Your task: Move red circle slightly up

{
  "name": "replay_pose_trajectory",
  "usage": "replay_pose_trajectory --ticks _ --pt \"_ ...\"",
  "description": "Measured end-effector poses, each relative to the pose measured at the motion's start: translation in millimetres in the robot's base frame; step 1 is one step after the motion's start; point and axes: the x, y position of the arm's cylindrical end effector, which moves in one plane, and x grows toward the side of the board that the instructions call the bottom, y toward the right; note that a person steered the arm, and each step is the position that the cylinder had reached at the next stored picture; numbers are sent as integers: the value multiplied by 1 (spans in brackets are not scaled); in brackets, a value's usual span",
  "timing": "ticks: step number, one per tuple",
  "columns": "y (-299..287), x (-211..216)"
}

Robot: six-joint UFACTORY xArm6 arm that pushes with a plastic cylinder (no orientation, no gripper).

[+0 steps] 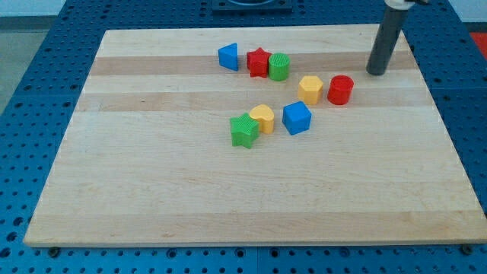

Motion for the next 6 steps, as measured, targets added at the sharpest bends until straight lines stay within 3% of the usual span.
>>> replay_pose_trajectory --ticks 2,4,6 --pt "-37 79" --pt "-100 88" --pt "-68 67"
